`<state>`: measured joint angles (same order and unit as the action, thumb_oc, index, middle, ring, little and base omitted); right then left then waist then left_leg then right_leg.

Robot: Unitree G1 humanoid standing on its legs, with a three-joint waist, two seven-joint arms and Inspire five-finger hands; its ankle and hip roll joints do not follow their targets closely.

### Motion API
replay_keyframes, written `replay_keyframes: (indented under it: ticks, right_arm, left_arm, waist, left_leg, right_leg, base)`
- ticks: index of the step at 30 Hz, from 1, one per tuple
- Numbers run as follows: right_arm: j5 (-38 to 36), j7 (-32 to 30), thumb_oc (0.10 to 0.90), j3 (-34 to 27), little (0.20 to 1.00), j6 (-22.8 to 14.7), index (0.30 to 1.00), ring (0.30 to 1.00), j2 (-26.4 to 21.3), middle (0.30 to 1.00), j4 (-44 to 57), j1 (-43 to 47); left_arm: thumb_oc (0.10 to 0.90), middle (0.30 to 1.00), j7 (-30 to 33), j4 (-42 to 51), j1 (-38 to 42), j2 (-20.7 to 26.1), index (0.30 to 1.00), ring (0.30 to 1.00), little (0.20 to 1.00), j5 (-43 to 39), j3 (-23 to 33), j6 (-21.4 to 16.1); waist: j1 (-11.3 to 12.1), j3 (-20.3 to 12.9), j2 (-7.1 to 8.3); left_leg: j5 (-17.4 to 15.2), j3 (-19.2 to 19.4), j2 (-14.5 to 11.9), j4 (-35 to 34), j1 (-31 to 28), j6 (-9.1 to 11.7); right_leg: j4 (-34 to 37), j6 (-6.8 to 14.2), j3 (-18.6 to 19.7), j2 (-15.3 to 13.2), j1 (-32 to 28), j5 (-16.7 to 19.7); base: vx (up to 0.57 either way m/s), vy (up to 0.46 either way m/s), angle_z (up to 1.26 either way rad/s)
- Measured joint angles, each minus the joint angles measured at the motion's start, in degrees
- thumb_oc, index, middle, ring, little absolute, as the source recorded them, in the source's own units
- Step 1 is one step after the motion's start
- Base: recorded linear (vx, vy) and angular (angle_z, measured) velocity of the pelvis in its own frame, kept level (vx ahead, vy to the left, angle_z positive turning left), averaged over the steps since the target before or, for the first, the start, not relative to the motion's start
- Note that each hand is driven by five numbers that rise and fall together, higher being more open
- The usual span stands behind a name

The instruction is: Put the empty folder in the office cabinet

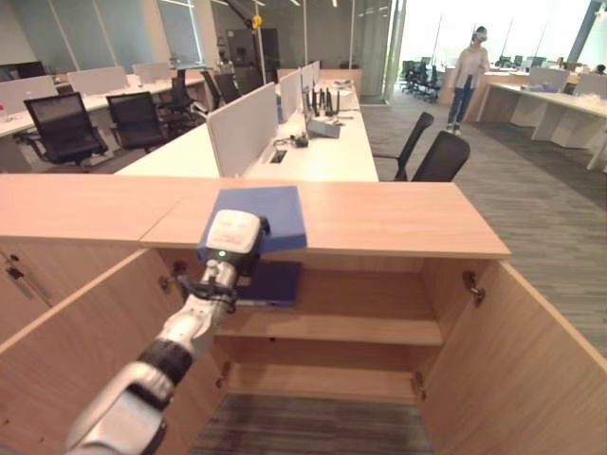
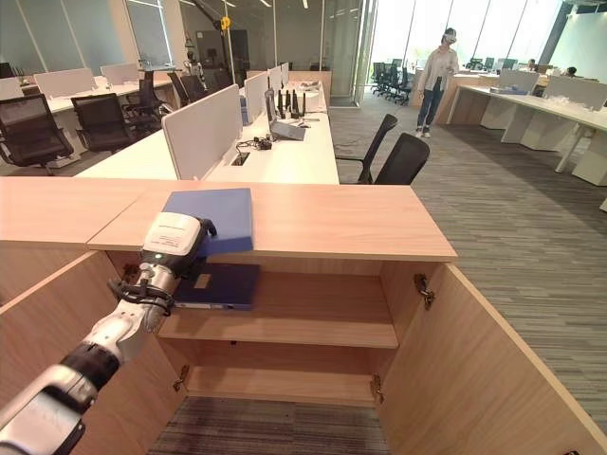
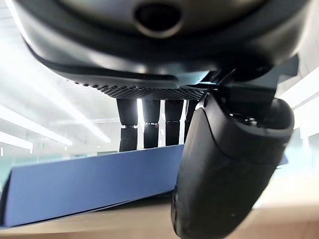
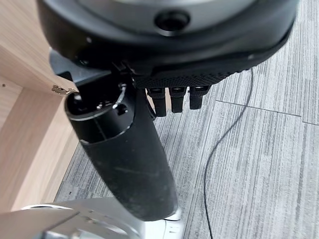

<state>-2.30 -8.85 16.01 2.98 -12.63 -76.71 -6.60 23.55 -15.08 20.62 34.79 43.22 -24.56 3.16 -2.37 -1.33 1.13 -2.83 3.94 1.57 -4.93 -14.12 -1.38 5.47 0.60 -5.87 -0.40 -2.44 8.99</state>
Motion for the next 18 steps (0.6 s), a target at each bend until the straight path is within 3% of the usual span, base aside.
replay_keyframes:
  ticks: [2,3,7,12,15,18]
  right_arm:
    - [0.0,-0.3,0.8,-1.4,0.9,0.2,0.9,0.9,0.1,0.9,0.1,-0.4]
    - [0.0,-0.7,0.8,-2.8,0.9,0.3,0.9,0.9,0.3,0.9,0.0,-0.7]
    - [0.0,-1.2,0.8,-4.2,0.9,0.2,0.9,0.9,0.6,0.9,0.4,-0.7]
    - [-0.1,-1.6,0.8,-4.6,0.9,-0.2,0.9,0.9,1.2,0.9,0.2,-0.5]
    - [0.0,-1.8,0.8,-4.6,0.9,-0.4,0.9,0.9,1.2,0.9,0.5,-0.1]
    - [0.0,-1.9,0.8,-4.6,0.9,-0.4,0.9,0.9,1.0,0.9,0.6,-0.3]
  left_arm:
    - [0.4,0.3,-0.6,7.2,-6.4,-0.4,0.3,0.3,0.3,-0.9,2.3,-2.6]
    - [0.4,0.3,-0.4,13.4,-12.2,-0.7,0.3,0.3,0.3,-2.1,4.1,-5.5]
    - [0.4,0.3,-0.5,20.5,-20.1,-2.5,0.3,0.3,0.3,-8.0,6.9,-11.0]
    - [0.4,0.3,-0.4,24.0,-24.9,-2.2,0.3,0.3,0.3,-11.5,9.4,-13.4]
    - [0.4,0.3,-1.3,28.9,-29.2,-0.9,0.3,0.3,0.3,-13.4,12.2,-14.3]
    - [0.4,0.3,-3.7,32.6,-31.8,0.2,0.3,0.3,0.3,-17.3,14.3,-15.4]
  waist:
    - [1.0,0.1,-0.36]
    - [1.4,0.1,-0.61]
    - [3.8,0.7,-0.72]
    - [4.5,1.0,-0.93]
    - [4.5,1.7,0.19]
    - [5.6,2.7,0.24]
  left_leg:
    - [-0.1,-0.2,0.0,0.0,0.0,-0.1]
    - [-0.1,-0.3,0.1,0.0,0.0,-0.1]
    - [-0.3,-1.3,0.6,0.0,0.1,0.0]
    - [-0.3,-2.2,0.6,0.0,0.6,-0.3]
    - [0.1,-3.0,0.4,0.0,1.7,-0.3]
    - [0.3,-3.6,0.3,0.0,1.9,-0.2]
  right_leg:
    - [0.0,0.0,-0.1,0.0,0.0,-0.1]
    - [0.0,0.0,-0.1,-0.1,-0.1,-0.1]
    - [0.0,0.2,-1.1,-0.8,-0.3,-0.1]
    - [0.0,0.3,-1.9,-1.0,0.0,-0.3]
    - [0.0,0.3,-2.5,-1.0,0.9,-0.3]
    - [0.0,0.3,-2.7,-0.8,1.0,-0.3]
  base:
    - [-0.01,0.01,0.07]
    - [0.0,0.006,0.06]
    - [-0.02,-0.01,0.11]
    - [0.0,-0.02,0.11]
    - [0.01,-0.014,0.08]
    - [-0.01,0.0,0.04]
